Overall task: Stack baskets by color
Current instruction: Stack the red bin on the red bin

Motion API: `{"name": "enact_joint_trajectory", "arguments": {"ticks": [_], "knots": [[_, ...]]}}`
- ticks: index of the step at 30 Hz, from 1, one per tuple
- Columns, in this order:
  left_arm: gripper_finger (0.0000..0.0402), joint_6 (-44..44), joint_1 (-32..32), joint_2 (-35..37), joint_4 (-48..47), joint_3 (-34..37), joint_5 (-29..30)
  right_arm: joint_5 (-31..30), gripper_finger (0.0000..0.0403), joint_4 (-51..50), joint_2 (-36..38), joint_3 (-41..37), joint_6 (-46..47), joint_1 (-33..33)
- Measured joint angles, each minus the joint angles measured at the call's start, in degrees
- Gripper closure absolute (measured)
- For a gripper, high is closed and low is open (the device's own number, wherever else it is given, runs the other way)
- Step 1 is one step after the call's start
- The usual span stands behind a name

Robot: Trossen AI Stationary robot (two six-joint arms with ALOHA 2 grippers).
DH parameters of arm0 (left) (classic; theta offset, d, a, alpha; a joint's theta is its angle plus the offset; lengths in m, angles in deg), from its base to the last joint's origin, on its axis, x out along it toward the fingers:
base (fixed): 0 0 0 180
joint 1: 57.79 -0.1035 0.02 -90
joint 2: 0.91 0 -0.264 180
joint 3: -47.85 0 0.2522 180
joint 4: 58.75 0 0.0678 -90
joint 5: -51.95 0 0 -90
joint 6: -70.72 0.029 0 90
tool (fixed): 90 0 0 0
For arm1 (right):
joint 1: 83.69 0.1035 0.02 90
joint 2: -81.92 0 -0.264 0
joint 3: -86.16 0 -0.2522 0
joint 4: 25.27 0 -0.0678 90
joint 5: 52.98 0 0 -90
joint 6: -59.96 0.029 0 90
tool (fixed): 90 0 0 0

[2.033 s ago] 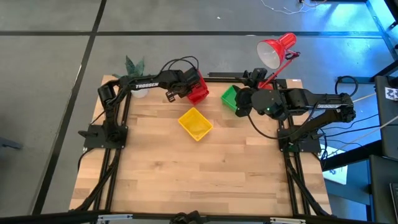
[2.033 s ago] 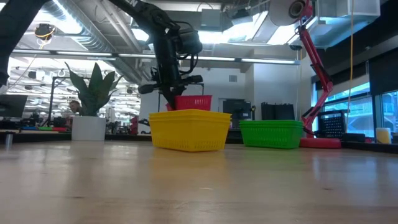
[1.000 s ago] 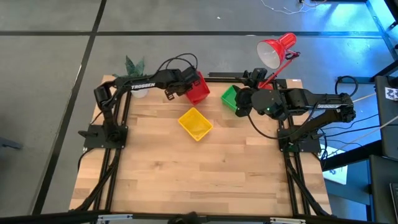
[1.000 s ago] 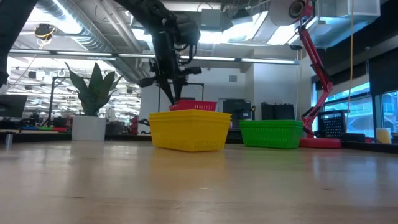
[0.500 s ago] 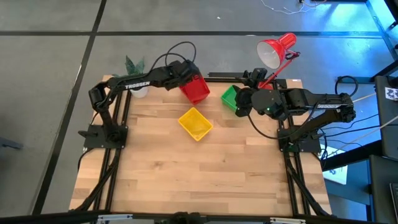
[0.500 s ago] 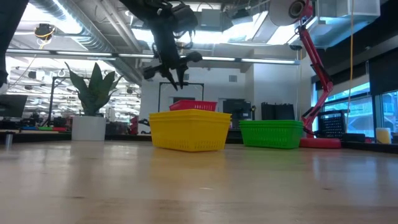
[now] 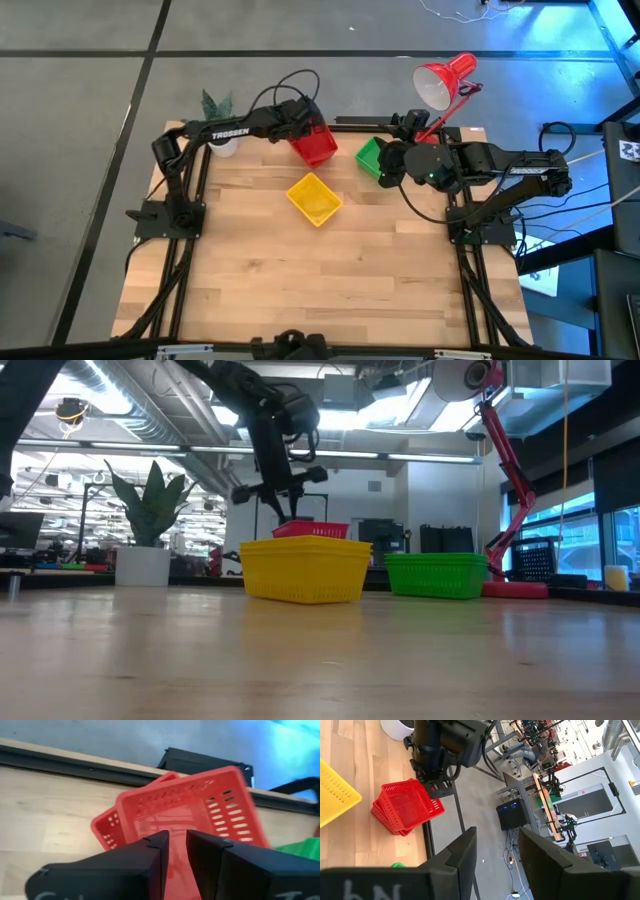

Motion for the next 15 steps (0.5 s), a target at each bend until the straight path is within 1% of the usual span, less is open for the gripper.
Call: {"name": "enact_joint_trajectory", "arguments": {"ticks": [5, 9, 15], "knots": [[0.0344, 0.65, -0.56, -0.09, -0.57, 0.00, 0.91, 0.00, 0.0257, 0.01, 0.00, 0.00, -0.07, 0.00], [0.0344, 0.65, -0.93, -0.09, -1.79, 0.00, 0.11, 0.00, 0.0257, 0.01, 0.00, 0.00, -0.15, 0.02], [0.0344, 0.65, -0.87, -0.09, -5.54, 0.00, -0.13, 0.00, 0.0257, 0.01, 0.00, 0.00, -0.15, 0.02]]}}
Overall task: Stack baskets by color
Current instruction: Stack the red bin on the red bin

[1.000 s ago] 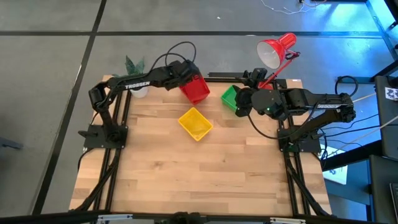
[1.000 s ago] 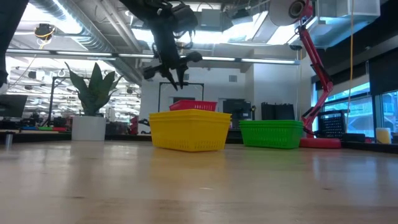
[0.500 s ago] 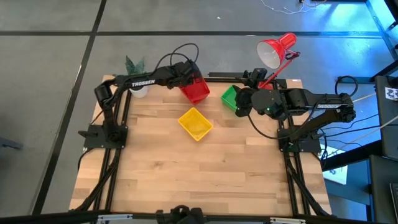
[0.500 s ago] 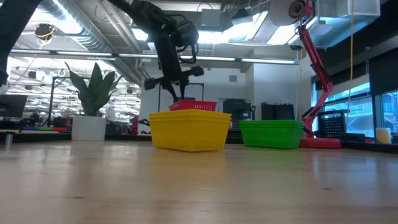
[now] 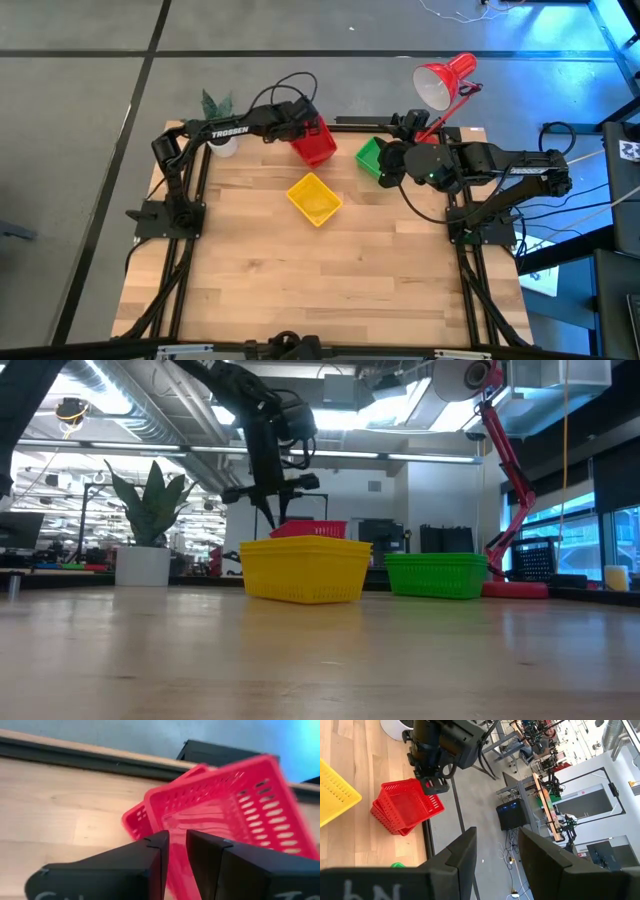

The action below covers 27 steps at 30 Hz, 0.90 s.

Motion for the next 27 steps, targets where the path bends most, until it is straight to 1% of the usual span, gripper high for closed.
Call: {"name": "enact_joint_trajectory", "arguments": {"ticks": [6, 14, 17, 20, 25, 27], "knots": [[0.0344, 2.28, 0.00, 0.01, -2.24, 0.00, -4.13, -0.01, 0.0257, -0.02, 0.00, 0.00, 0.00, -0.02], [0.0344, 1.99, 0.76, 0.13, -3.56, 0.00, -8.89, -0.02, 0.0257, -0.02, 0.00, 0.00, -0.02, -0.02], [0.0344, 1.33, 1.59, 0.13, -3.45, 0.00, -9.16, -0.02, 0.0257, -0.02, 0.00, 0.00, -0.02, -0.02], [0.0344, 1.99, 2.32, 0.13, -1.04, 0.00, -8.00, -0.05, 0.0257, -0.03, 0.00, 0.00, -0.02, -0.01], [0.0344, 10.04, 2.38, 0.13, 9.79, 0.00, -4.93, -0.13, 0.0257, -0.03, 0.00, 0.00, -0.04, -0.02], [0.0344, 11.70, 1.73, 0.15, 13.01, 0.00, -4.70, -0.13, 0.0257, -0.02, 0.00, 0.00, -0.04, -0.02]]}}
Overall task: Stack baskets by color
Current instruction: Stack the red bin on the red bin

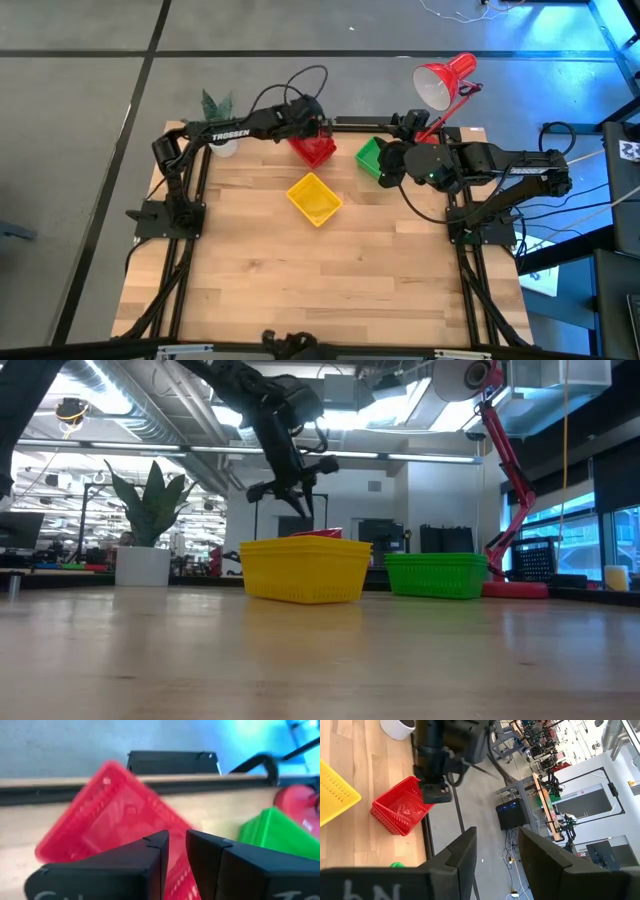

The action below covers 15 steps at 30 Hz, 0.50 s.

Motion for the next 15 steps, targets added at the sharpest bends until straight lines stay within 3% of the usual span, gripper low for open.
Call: {"name": "enact_joint_trajectory", "arguments": {"ticks": [7, 11, 15], "knots": [[0.0344, 0.66, -2.25, -1.43, 4.04, -0.07, 0.42, 0.02, 0.0257, 0.00, 0.00, 0.00, 0.12, 0.01], [0.0344, 1.63, -3.09, -2.91, 9.90, -0.17, -1.63, 0.09, 0.0257, -0.02, 0.00, 0.00, 0.20, 0.00], [0.0344, 1.59, -4.00, -5.35, 9.90, 0.03, -3.54, 0.15, 0.0257, -0.01, 0.00, 0.00, 0.22, 0.01]]}}
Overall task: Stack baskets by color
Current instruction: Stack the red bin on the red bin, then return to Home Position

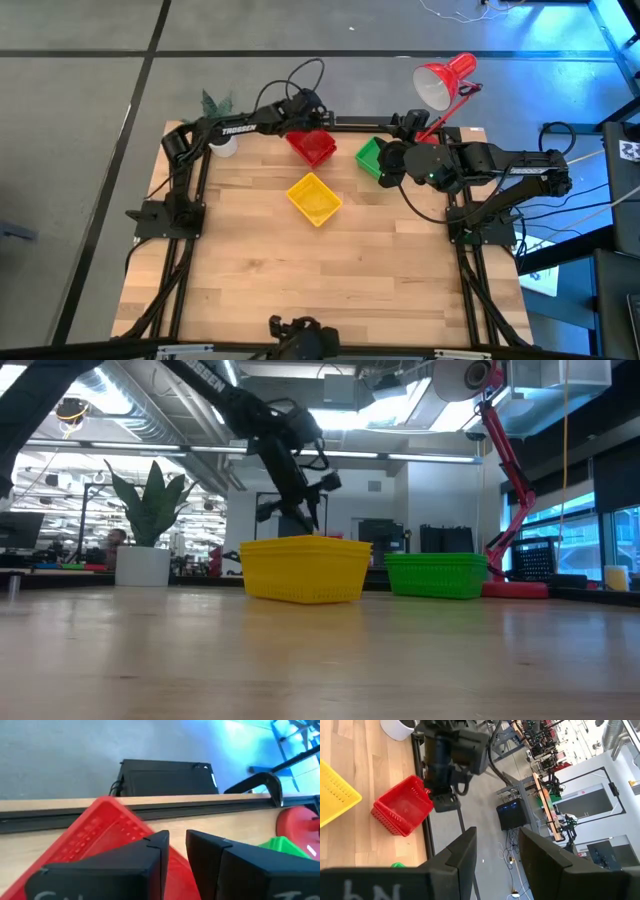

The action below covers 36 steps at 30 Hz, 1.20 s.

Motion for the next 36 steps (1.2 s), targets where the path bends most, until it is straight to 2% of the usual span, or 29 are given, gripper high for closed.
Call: {"name": "enact_joint_trajectory", "arguments": {"ticks": [6, 10, 13, 23, 26, 29, 32, 36], "knots": [[0.0344, -0.11, -0.13, -2.08, -1.48, -0.02, -5.45, 0.00, 0.0257, 0.04, 0.00, 0.00, 0.00, -0.02], [0.0344, 0.05, -0.11, -1.72, -1.82, 0.00, -5.99, -0.02, 0.0257, 0.49, 0.00, 0.00, -0.05, -0.03], [0.0344, 3.26, -0.13, 0.27, -2.05, 0.00, -6.96, -0.01, 0.0257, 0.47, 0.04, 0.00, -0.24, -0.72], [0.0351, 22.63, 1.92, 15.01, -13.31, -0.03, -10.93, -0.13, 0.0264, 0.43, 0.40, 0.00, 0.04, -2.64], [0.0371, 25.43, 3.74, 20.62, -19.39, -0.03, -9.88, -0.08, 0.0291, 0.42, 1.72, -0.02, 0.42, -2.64], [0.0395, 29.68, 6.83, 26.70, -24.09, -0.05, -6.14, -0.29, 0.0339, 0.31, 4.05, -0.02, 4.33, -2.40], [0.0397, 32.40, 10.01, 32.36, -29.44, -0.05, -2.61, 4.09, 0.0390, -0.25, 7.71, -0.02, 10.47, -1.75], [0.0401, 34.24, 13.89, 39.01, -35.48, -0.05, 1.34, 19.03, 0.0399, -5.01, 13.81, 0.00, 20.47, -1.74]]}}
